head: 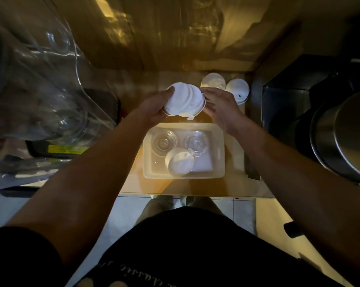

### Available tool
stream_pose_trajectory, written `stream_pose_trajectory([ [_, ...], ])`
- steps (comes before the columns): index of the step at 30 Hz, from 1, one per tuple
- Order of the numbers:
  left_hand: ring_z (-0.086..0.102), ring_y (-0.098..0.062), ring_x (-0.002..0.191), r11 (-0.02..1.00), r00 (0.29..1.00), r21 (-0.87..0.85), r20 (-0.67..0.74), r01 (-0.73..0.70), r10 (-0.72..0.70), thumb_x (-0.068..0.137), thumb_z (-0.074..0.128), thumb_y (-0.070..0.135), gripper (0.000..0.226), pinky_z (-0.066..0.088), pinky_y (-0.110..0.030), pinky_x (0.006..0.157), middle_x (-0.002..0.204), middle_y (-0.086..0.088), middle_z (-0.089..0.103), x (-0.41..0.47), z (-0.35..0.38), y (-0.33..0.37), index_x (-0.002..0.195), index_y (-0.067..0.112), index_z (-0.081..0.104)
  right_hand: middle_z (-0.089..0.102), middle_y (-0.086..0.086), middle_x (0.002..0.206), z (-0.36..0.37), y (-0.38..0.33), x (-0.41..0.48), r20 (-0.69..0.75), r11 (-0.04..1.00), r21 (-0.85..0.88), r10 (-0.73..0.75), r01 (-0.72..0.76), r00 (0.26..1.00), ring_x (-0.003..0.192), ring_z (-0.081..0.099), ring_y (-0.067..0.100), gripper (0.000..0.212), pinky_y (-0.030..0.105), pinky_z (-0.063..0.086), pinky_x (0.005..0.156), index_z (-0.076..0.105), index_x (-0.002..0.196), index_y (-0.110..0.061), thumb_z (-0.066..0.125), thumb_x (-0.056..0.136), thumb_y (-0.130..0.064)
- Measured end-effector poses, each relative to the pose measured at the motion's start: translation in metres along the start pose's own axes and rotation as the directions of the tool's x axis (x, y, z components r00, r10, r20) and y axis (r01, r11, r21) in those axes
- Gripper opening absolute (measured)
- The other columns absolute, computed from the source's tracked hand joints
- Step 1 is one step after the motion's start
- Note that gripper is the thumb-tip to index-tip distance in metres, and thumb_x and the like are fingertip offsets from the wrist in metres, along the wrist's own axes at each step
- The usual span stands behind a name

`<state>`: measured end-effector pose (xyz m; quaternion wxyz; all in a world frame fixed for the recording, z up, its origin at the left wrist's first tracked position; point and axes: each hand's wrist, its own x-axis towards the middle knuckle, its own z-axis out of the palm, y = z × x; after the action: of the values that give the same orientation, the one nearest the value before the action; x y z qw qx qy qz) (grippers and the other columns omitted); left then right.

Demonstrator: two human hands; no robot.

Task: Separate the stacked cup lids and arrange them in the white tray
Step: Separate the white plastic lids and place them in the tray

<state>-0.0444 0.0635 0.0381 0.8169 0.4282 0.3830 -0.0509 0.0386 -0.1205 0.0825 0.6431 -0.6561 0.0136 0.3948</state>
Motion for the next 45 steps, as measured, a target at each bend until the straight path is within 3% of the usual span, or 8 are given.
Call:
stream_pose_trajectory([
  [5, 0.062, -0.026, 0.119, 1.0, 1.0, -0.02, -0.007, -0.013, 0.013, 0.088, 0.067, 0.029, 0.054, 0.057, -0.035, 0.085, 0.134, -0.013, 0.061, -0.026, 0.001, 0.002, 0.133, 0.002, 0.055, 0.07, 0.005, 0.103, 0.008, -0.003, -0.016, 0.008, 0.995, 0.095, 0.014, -0.015, 1.0, 0.099, 0.067, 0.013, 0.019, 0.024, 0.055, 0.085, 0.064, 0.112, -0.006, 0.055, 0.096, -0.011],
  [11, 0.057, -0.03, 0.126, 0.997, 0.993, -0.026, 0.086, -0.079, 0.081, 0.069, 0.079, 0.044, 0.083, 0.047, -0.05, 0.105, 0.138, -0.016, 0.058, -0.052, 0.003, -0.002, 0.135, 0.002, 0.053, 0.071, 0.01, 0.106, 0.02, -0.005, -0.032, -0.038, 0.963, 0.259, 0.084, -0.072, 0.996, 0.109, 0.066, 0.024, 0.03, 0.036, 0.05, 0.102, 0.064, 0.12, -0.007, 0.064, 0.09, -0.008],
  [19, 0.054, -0.032, 0.126, 0.988, 0.987, -0.145, 0.142, -0.05, 0.071, 0.097, 0.051, 0.019, 0.048, 0.053, -0.041, 0.096, 0.142, -0.019, 0.051, -0.084, 0.004, -0.005, 0.138, -0.004, 0.045, 0.071, 0.009, 0.099, 0.031, -0.008, -0.057, -0.057, 0.935, 0.351, 0.081, -0.056, 0.995, 0.089, 0.069, 0.02, 0.032, 0.03, 0.058, 0.08, 0.064, 0.12, -0.005, 0.063, 0.088, -0.001],
  [23, 0.053, -0.036, 0.129, 0.989, 0.993, -0.136, 0.096, -0.05, 0.063, 0.091, 0.057, 0.014, 0.05, 0.051, -0.044, 0.099, 0.141, -0.022, 0.052, -0.092, 0.004, -0.009, 0.137, -0.004, 0.047, 0.071, 0.01, 0.099, 0.032, -0.006, -0.067, -0.075, 0.924, 0.377, 0.093, -0.058, 0.993, 0.088, 0.069, 0.021, 0.034, 0.03, 0.058, 0.076, 0.064, 0.121, -0.005, 0.063, 0.088, -0.002],
  [28, 0.05, -0.04, 0.13, 0.986, 0.993, -0.127, 0.032, -0.106, 0.111, 0.091, 0.061, 0.016, 0.05, 0.043, -0.053, 0.105, 0.14, -0.025, 0.051, -0.099, 0.007, -0.016, 0.135, -0.004, 0.049, 0.07, 0.011, 0.109, 0.035, 0.001, -0.08, -0.058, 0.922, 0.378, 0.109, -0.079, 0.992, 0.099, 0.067, 0.029, 0.037, 0.04, 0.055, 0.091, 0.063, 0.122, -0.012, 0.062, 0.087, -0.002],
  [35, 0.055, -0.033, 0.125, 0.972, 0.995, -0.221, -0.062, -0.085, 0.073, 0.084, 0.069, 0.028, 0.055, 0.047, -0.047, 0.104, 0.136, -0.014, 0.056, -0.113, 0.012, -0.022, 0.134, 0.009, 0.053, 0.07, 0.014, 0.115, 0.046, 0.006, -0.096, -0.032, 0.896, 0.441, 0.06, -0.04, 0.998, 0.108, 0.068, 0.03, 0.039, 0.037, 0.059, 0.082, 0.061, 0.123, -0.013, 0.062, 0.087, 0.002],
  [40, 0.054, -0.033, 0.127, 0.96, 0.997, -0.275, -0.069, -0.052, 0.034, 0.065, 0.078, 0.042, 0.08, 0.045, -0.048, 0.105, 0.141, -0.011, 0.054, -0.119, 0.016, -0.026, 0.137, 0.017, 0.052, 0.072, 0.011, 0.108, 0.05, 0.008, -0.101, -0.025, 0.888, 0.458, 0.054, -0.037, 0.998, 0.105, 0.07, 0.027, 0.037, 0.036, 0.059, 0.08, 0.06, 0.118, -0.016, 0.063, 0.086, 0.002],
  [45, 0.058, -0.025, 0.114, 0.975, 0.991, -0.21, -0.13, -0.069, 0.042, 0.086, 0.062, 0.026, 0.054, 0.056, -0.034, 0.08, 0.137, -0.01, 0.054, -0.129, 0.02, -0.028, 0.137, 0.016, 0.049, 0.072, 0.01, 0.111, 0.049, 0.009, -0.104, -0.035, 0.907, 0.42, 0.043, -0.025, 0.998, 0.104, 0.07, 0.027, 0.03, 0.039, 0.059, 0.081, 0.061, 0.12, -0.012, 0.063, 0.09, -0.01],
])
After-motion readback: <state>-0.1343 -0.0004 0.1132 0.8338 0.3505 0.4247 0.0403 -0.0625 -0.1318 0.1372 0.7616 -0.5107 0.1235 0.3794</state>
